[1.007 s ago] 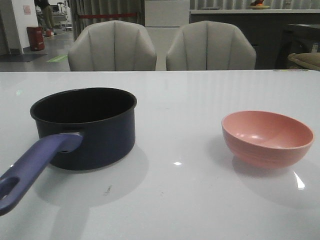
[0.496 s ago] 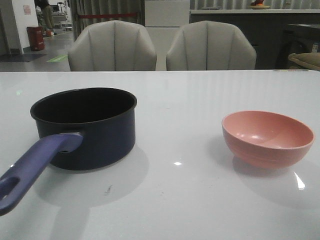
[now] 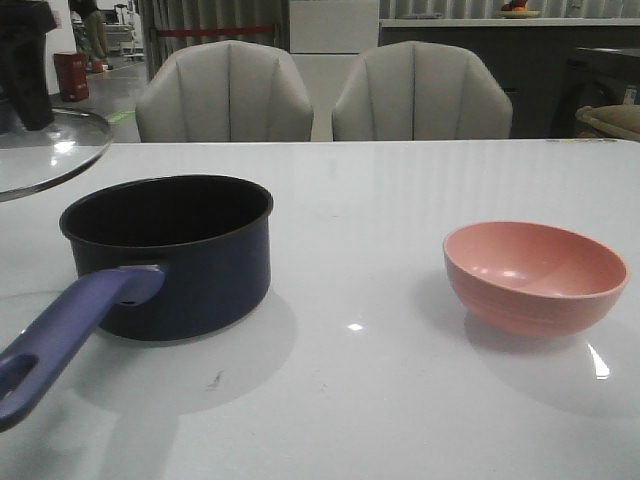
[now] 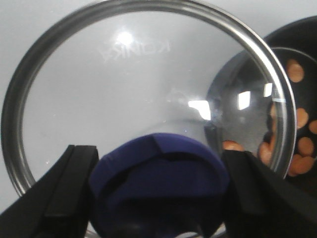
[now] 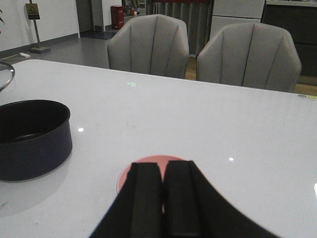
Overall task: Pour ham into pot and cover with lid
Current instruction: 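Bring the glass lid over the saucepan with the left gripper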
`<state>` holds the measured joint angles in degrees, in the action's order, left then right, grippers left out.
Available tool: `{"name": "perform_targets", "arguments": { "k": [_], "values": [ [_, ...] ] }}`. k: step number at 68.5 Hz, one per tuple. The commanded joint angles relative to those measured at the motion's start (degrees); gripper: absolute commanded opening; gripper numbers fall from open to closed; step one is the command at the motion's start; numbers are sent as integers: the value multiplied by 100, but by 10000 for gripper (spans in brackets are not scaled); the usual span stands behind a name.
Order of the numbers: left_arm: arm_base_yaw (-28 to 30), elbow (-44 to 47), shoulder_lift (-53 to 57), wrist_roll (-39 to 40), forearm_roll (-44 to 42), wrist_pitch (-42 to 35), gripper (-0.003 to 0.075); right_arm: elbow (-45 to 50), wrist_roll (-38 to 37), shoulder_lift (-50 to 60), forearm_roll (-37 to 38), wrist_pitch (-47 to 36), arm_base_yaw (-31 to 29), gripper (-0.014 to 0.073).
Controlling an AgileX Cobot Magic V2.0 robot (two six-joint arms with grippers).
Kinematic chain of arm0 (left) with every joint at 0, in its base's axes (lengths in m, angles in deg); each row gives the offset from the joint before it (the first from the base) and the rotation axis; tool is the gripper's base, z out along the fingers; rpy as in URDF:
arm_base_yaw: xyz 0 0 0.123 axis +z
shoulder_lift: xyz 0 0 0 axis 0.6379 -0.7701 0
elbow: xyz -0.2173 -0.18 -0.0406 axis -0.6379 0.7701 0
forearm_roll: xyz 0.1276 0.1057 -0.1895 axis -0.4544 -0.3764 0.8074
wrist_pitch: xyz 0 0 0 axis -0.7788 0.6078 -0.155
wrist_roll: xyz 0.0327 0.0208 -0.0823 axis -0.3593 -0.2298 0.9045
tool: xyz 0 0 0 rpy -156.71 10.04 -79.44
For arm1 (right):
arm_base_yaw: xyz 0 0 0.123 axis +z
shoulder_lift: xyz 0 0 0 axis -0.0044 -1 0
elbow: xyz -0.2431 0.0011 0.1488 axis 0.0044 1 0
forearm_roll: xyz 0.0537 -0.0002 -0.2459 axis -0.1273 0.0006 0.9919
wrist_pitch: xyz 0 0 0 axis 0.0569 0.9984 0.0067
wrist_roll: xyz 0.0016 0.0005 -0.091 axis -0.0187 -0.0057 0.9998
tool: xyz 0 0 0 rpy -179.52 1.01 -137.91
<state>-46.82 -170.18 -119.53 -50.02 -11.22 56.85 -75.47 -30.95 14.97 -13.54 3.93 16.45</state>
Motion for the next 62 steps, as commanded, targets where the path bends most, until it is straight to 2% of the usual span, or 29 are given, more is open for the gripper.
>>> {"name": "perform_targets", "arguments": {
  "k": [1, 30, 62],
  "values": [
    [-349, -260, 330, 6, 24, -89, 193, -160, 32, -36, -16, -459, 5, 145],
    [-1460, -539, -60, 6, 44, -15, 193, -160, 32, -36, -16, -459, 5, 145],
    [-1707, -1185, -704, 6, 116, 446, 193, -160, 32, -36, -16, -459, 5, 145]
  ]
}}
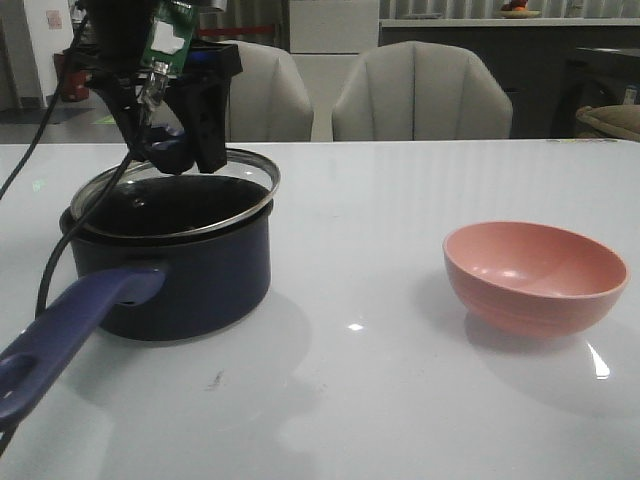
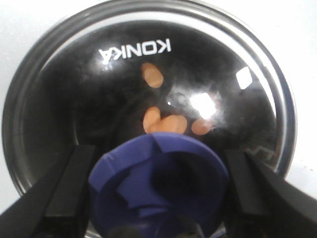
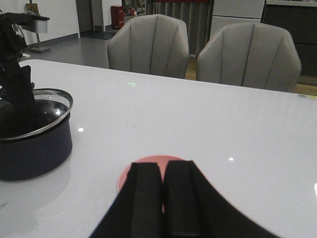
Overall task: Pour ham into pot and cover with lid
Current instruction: 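Bring the glass lid over the saucepan with the left gripper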
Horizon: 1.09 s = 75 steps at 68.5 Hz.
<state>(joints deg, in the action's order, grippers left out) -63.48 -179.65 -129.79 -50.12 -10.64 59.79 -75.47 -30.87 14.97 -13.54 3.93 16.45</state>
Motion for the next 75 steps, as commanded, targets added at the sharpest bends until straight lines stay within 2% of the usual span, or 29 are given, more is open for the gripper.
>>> {"name": "perform_targets", "arguments": {
  "k": [1, 75],
  "values": [
    [-42, -237, 322, 15, 57, 152, 193, -160, 24, -36, -16, -459, 5, 145],
    [30, 143, 547, 25, -24, 152, 195, -160, 24, -36, -16, -459, 5, 145]
  ]
}}
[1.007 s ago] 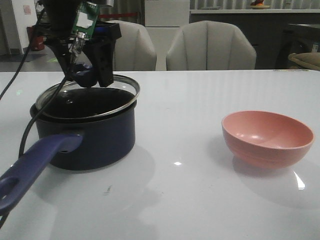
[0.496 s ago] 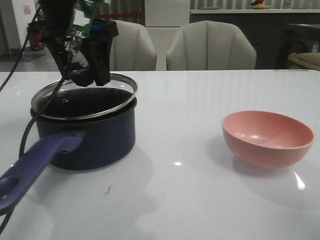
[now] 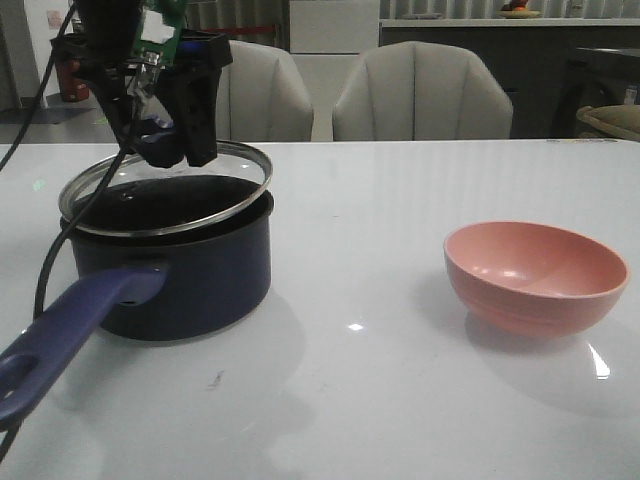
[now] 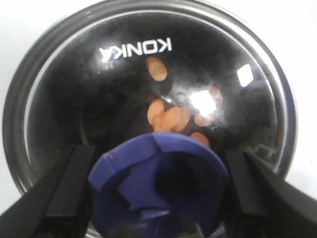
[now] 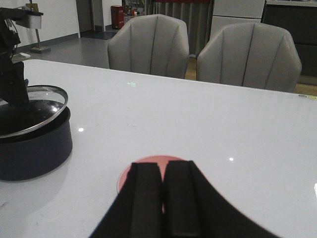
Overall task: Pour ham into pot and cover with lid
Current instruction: 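Bring the glass lid over the saucepan with the left gripper, then lower the lid onto the pot and release the knob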
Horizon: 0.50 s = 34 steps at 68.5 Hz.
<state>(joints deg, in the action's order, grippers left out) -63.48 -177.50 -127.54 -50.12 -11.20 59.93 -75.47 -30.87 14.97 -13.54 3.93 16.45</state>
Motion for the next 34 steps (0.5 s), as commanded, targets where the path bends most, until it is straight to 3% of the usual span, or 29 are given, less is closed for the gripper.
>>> {"name": "perform_targets", "arguments": {
  "k": [1, 28, 34],
  "values": [
    [30, -58, 322, 25, 31, 138, 195, -160, 24, -36, -16, -459, 5, 145],
    [30, 25, 289, 25, 19, -45, 202, -160, 24, -36, -16, -459, 5, 145],
    [30, 25, 237, 25, 19, -45, 262, -160, 24, -36, -16, -459, 5, 145]
  ]
}}
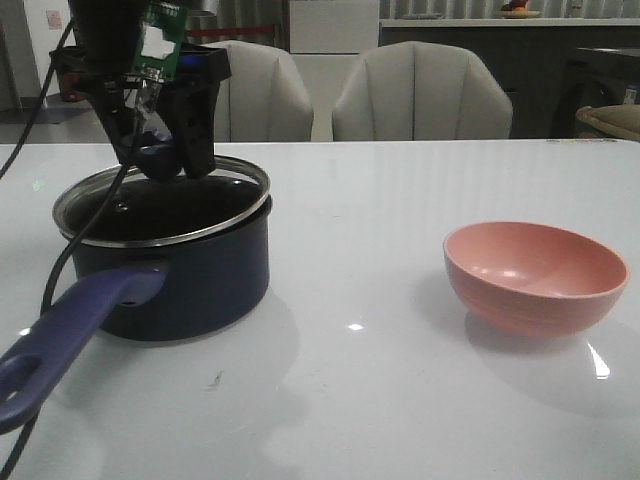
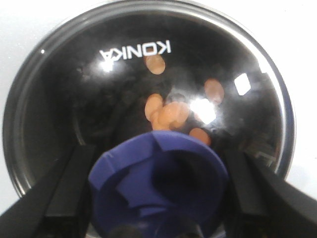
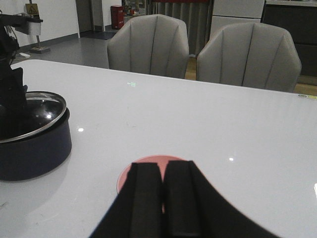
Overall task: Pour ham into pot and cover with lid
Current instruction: 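Lower the lid onto the pot and release the knob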
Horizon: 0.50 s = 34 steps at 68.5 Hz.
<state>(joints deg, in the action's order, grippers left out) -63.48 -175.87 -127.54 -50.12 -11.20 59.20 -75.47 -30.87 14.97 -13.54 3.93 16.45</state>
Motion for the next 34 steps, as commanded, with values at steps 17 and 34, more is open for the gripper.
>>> {"name": "perform_targets", "arguments": {
  "k": [17, 34],
  "values": [
    [30, -172, -9, 25, 19, 4, 493, -160, 24, -36, -16, -459, 5, 145],
    [30, -409, -35, 25, 19, 103, 533, -160, 24, -36, -16, -459, 5, 145]
  ]
}}
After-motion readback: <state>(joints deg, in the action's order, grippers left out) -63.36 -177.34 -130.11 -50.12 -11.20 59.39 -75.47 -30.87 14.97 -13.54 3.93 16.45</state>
